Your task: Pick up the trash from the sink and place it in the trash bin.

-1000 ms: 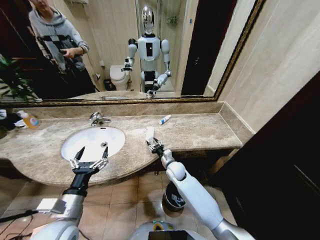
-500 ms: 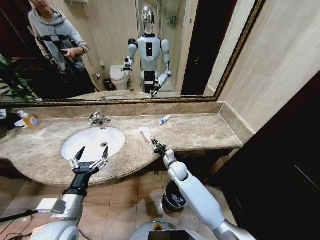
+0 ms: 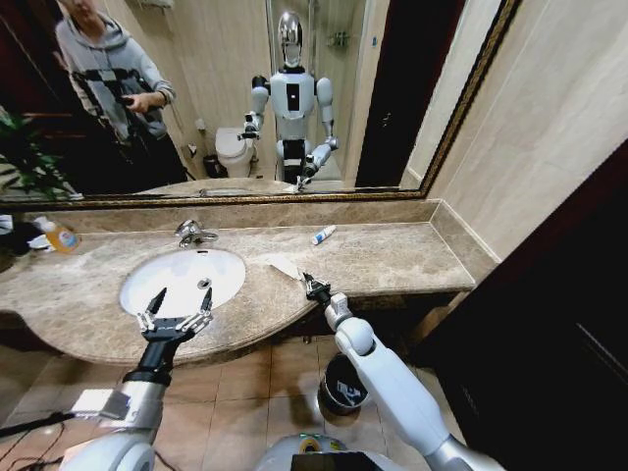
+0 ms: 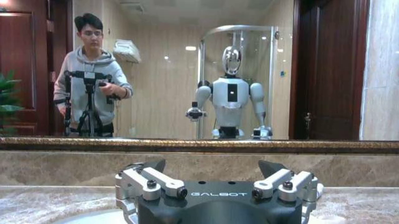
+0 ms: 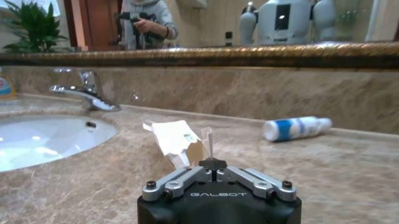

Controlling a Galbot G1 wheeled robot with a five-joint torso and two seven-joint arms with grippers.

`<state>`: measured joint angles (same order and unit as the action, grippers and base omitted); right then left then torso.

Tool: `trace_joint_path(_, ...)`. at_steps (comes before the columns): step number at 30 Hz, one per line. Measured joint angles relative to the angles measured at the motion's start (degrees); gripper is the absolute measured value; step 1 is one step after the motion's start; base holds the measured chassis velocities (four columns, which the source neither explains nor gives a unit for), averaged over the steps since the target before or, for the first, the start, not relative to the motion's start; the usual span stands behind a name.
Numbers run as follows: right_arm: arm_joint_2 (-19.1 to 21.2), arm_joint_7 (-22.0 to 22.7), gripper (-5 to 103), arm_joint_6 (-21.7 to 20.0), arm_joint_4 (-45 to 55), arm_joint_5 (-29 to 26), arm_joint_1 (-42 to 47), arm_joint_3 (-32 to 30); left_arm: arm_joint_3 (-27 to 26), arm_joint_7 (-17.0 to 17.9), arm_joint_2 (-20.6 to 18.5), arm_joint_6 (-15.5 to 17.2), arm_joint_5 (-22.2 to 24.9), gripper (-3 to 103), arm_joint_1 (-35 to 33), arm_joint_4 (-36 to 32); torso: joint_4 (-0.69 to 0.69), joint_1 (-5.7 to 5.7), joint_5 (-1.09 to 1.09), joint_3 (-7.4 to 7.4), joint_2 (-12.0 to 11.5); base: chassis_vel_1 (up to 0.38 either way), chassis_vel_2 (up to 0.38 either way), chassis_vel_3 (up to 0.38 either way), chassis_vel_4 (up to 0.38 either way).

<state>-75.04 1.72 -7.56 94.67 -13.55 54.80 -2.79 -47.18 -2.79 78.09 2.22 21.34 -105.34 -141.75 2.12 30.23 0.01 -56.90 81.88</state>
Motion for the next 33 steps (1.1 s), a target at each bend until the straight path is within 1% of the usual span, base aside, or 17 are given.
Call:
trace_joint_path(2,0.52,-0.02,0,-0.05,0.91,-0.17,0.54,-0.48,0.01,0.00,0.00,0.00,0.00,100,0.00,0.00,0.00,0.00,0.00,0.00,0.00,0.000,0.000,0.000,0.000)
trace_joint_path(5,3.97,-0.57,0,-0.27,6.74,-1.54,4.23,-4.49,0.00,0.00,0.00,0.00,0.00,100,0.00,0.00,0.00,0.00,0.00,0.00,0.00,0.000,0.000,0.000,0.000)
trace_joint_path(6,3.97,-0.57,0,-0.27,6.74,-1.54,4.23,-4.49,0.00,0.00,0.00,0.00,0.00,100,0.00,0.00,0.00,0.00,0.00,0.00,0.00,0.000,0.000,0.000,0.000)
trace_joint_path(10,7.68,-0.61,0,-1.31,16.22,-8.86,11.39,-11.52,0.01,-0.02,0.00,0.00,0.00,100,0.00,0.00,0.00,0.00,0.00,0.01,0.01,0.000,0.000,0.000,0.000)
trace_joint_path(12,8.13,-0.38,0,-1.29,18.08,-10.30,13.85,-13.13,0.01,-0.01,0.00,0.00,0.00,100,0.00,0.00,0.00,0.00,-0.01,0.01,0.01,0.000,0.000,0.000,0.000)
trace_joint_path(14,8.43,-0.66,0,0.52,20.42,-11.36,20.84,-18.97,0.00,0.00,0.00,0.00,0.00,100,0.00,0.00,-0.01,0.00,-0.01,0.01,0.01,0.000,0.000,0.000,0.000)
trace_joint_path(16,8.43,-0.87,0,1.11,20.52,-11.38,22.33,-20.16,0.01,-0.01,0.00,0.00,0.00,100,0.00,0.00,-0.02,-0.01,0.00,0.01,0.01,0.000,0.000,0.000,0.000)
trace_joint_path(18,8.35,-1.31,0,4.17,20.37,-11.45,27.67,-23.53,0.01,-0.02,0.00,0.00,0.00,100,0.00,0.00,-0.01,-0.01,0.02,0.01,0.01,0.000,0.000,0.000,0.000)
trace_joint_path(20,8.23,-1.40,0,5.06,20.30,-11.45,29.20,-24.41,0.01,-0.01,0.00,0.00,0.00,100,0.00,0.00,-0.01,-0.01,0.00,0.01,0.02,0.000,0.000,0.000,0.000)
trace_joint_path(24,6.86,-1.79,0,8.87,20.97,-11.30,37.25,-26.59,0.01,-0.01,0.00,0.00,0.00,100,0.00,0.00,-0.01,0.00,0.01,0.00,0.01,0.000,0.000,0.000,0.000)
trace_joint_path(25,6.12,-2.02,0,11.07,21.11,-10.67,40.55,-27.12,0.00,0.00,0.00,0.00,0.00,100,0.00,0.00,-0.01,0.00,0.00,0.01,0.01,0.000,0.000,0.000,0.000)
trace_joint_path(27,4.91,-2.21,0,15.27,19.87,-8.42,45.40,-27.24,0.01,0.00,0.00,0.00,0.00,100,0.00,0.00,-0.02,-0.01,0.00,0.01,0.02,0.000,0.000,0.000,0.000)
trace_joint_path(28,4.91,-2.21,0,15.27,19.87,-8.42,45.40,-27.24,0.01,0.00,0.00,0.00,0.00,100,0.00,0.00,-0.02,-0.01,0.00,0.01,0.02,0.000,0.000,0.000,0.000)
trace_joint_path(29,4.56,-2.22,0,17.26,18.44,-6.98,46.60,-27.04,0.01,0.00,0.00,0.00,0.00,100,0.00,0.00,-0.02,-0.01,-0.02,0.01,0.02,0.000,0.000,0.000,0.000)
trace_joint_path(30,3.88,-2.19,0,20.88,14.43,-3.38,47.43,-26.23,0.00,0.00,0.00,0.00,0.00,100,0.00,0.00,-0.01,-0.02,-0.02,0.01,0.02,0.000,0.000,0.000,0.000)
trace_joint_path(31,3.56,-2.10,0,22.46,12.06,-1.16,47.32,-25.87,0.01,0.00,0.00,0.00,0.00,100,0.00,0.01,-0.02,-0.02,-0.01,0.01,0.02,0.000,0.000,0.000,0.000)
trace_joint_path(33,3.24,-2.07,0,23.60,9.93,0.82,47.09,-25.47,0.00,0.00,0.00,0.00,0.00,100,0.00,0.00,-0.01,-0.01,-0.01,0.01,0.02,0.000,0.000,0.000,0.000)
